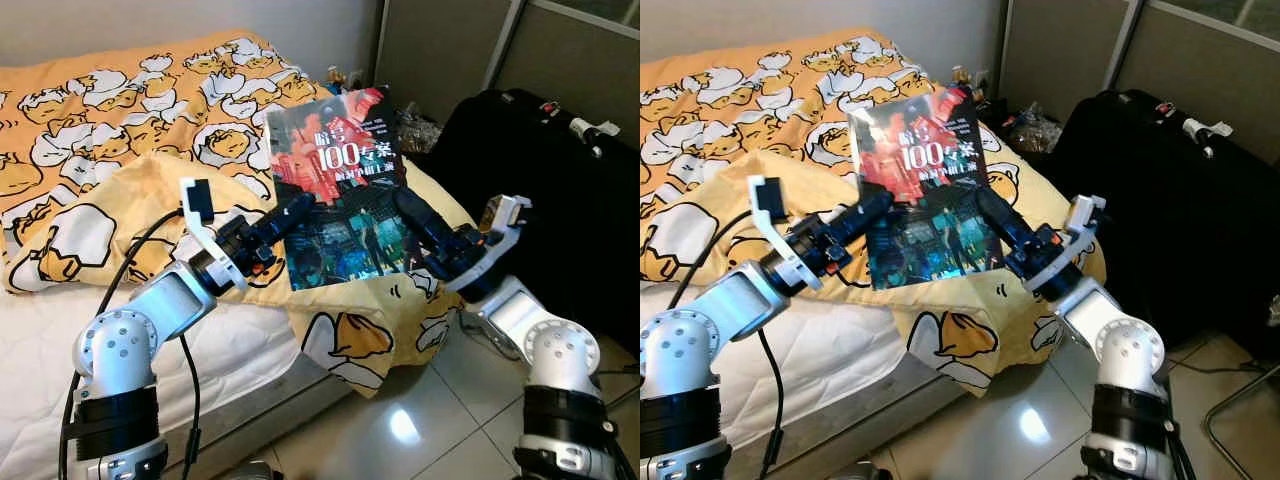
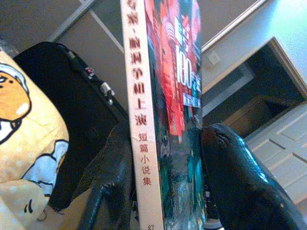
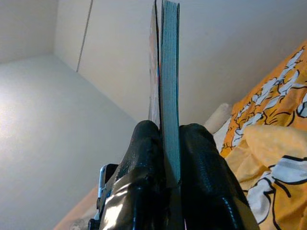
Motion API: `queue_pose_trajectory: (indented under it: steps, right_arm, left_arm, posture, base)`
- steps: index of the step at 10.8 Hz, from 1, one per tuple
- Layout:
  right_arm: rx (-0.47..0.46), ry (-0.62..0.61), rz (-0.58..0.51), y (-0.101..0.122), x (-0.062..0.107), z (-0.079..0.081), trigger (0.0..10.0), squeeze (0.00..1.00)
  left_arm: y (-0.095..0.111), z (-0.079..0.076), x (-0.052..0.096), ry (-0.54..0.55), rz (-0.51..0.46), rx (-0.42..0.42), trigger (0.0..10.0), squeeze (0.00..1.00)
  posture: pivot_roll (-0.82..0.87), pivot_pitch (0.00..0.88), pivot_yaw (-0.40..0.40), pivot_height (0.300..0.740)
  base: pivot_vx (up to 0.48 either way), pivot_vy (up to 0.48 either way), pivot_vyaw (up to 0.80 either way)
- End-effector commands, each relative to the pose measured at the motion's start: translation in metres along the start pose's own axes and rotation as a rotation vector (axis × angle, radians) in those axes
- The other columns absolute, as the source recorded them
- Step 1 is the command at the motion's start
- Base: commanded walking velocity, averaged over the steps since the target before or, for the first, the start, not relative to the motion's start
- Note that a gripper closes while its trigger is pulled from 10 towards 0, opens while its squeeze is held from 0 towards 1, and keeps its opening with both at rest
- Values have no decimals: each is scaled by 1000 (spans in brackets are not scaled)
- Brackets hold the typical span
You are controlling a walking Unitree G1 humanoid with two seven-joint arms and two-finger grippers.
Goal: Clean up the room
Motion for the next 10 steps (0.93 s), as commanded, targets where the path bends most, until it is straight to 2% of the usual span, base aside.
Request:
queue_pose_trajectory:
  steps: [1,4,5,6,7,9,10]
  right_arm:
    - [33,39,5,5,-8,7,0,0]
    - [48,39,12,5,-15,2,0,0]
    - [51,43,16,4,-17,2,1137,0]
    - [56,47,22,2,-20,2,4275,0]
    - [65,43,35,-1,-22,0,10000,0]
    - [62,41,68,-8,-24,-3,10000,0]
    - [61,44,107,-16,-25,-4,10000,1000]
  left_arm:
    - [2,-5,-4,-21,13,-39,0,0]
    - [18,-3,-4,-24,-35,-74,0,0]
    - [19,-3,-4,-28,-36,-80,0,0]
    - [19,-4,-6,-37,-33,-100,0,0]
    - [21,-5,-7,-45,-42,-106,0,0]
    - [23,-10,-4,-71,-43,-121,0,0]
    - [23,-12,-3,-90,-43,-131,0,0]
  posture:
    - [17,0,-19,740]
    - [18,0,-28,740]
    - [18,0,-28,740]
    - [24,0,-34,740]
    - [29,0,-38,740]
    - [39,0,-44,740]
    - [48,0,-53,740]
  base:
    - [0,0,0]
    - [0,0,0]
    - [0,0,0]
    - [0,0,0]
    - [0,0,0]
    - [0,0,0]
    - [0,0,0]
Point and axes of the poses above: a point about 5 cm out from each wrist's last joint towards the gripper, its own x axis pointing back from the gripper into the wrist, its own y axis along the axis of the wrist's last joint, z = x × y, the point moved 4 cm from there along -x, pointing out of the wrist towards the gripper, and after that the axes turned 3 degrees about x, right-handed, at the moved point
